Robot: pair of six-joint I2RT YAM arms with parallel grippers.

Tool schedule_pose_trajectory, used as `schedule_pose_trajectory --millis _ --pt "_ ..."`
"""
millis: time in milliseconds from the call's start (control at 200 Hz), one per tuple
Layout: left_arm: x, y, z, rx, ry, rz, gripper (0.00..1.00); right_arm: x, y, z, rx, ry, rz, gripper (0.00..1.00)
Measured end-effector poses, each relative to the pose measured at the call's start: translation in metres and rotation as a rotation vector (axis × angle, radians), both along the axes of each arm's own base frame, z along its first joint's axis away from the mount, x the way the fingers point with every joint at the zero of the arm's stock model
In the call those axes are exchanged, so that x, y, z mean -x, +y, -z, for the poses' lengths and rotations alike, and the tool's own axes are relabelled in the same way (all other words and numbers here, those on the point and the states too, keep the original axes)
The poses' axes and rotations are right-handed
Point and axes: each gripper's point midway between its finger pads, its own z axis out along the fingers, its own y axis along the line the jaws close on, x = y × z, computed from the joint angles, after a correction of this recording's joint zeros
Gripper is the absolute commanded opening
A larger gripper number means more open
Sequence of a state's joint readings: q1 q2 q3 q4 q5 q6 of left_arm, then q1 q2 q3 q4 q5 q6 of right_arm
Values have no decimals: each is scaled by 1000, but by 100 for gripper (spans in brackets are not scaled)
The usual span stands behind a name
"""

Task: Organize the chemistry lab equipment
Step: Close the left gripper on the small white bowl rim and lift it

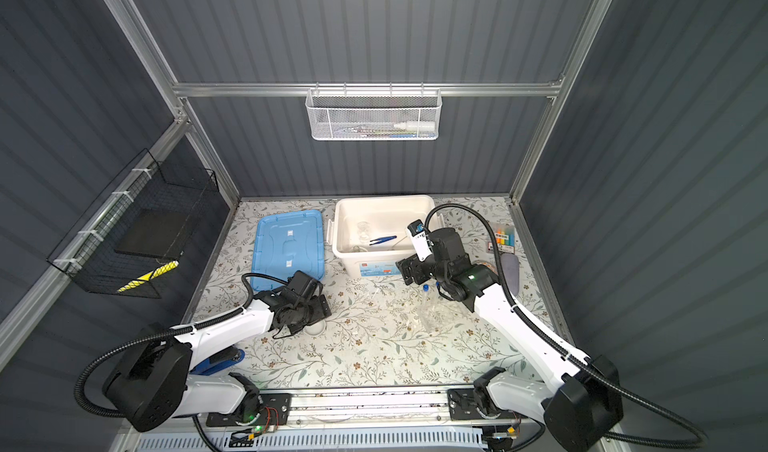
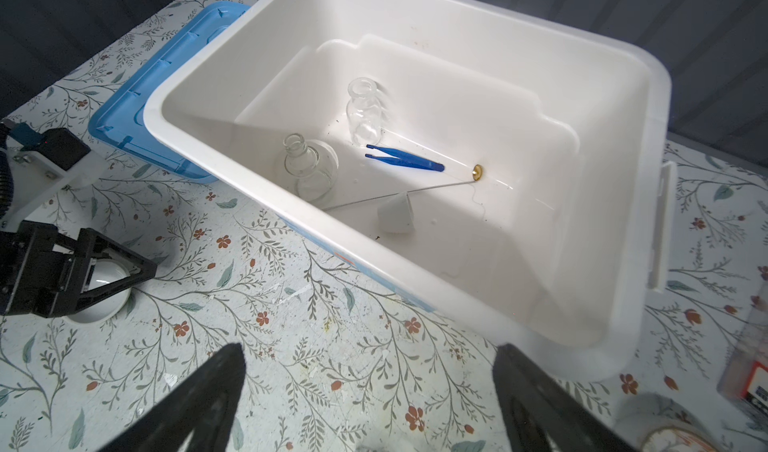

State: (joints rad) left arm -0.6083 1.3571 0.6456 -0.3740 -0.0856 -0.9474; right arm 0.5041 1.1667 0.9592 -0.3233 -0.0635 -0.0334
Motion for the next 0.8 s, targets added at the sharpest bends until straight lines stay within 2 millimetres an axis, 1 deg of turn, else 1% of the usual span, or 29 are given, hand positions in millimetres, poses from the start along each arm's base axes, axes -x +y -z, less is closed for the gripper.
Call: schedule_pose_trajectory --millis 90,145,315,460,685,800 --pt "-1 -2 -1 9 -6 3 84 0 -2 -2 -1 -6 7 95" --pt "-1 -2 -1 9 -5 4 86 0 -3 -3 -1 -8 9 96" --pt "2 0 -1 6 1 1 87 -1 -5 0 1 -3 17 96" --pt "11 3 0 -1 17 2 87 0 -5 1 4 0 19 96" --pt "25 -5 0 -6 39 33 88 1 -6 4 8 8 20 96" --pt "29 -5 1 -18 49 38 89 1 -7 7 10 14 23 96"
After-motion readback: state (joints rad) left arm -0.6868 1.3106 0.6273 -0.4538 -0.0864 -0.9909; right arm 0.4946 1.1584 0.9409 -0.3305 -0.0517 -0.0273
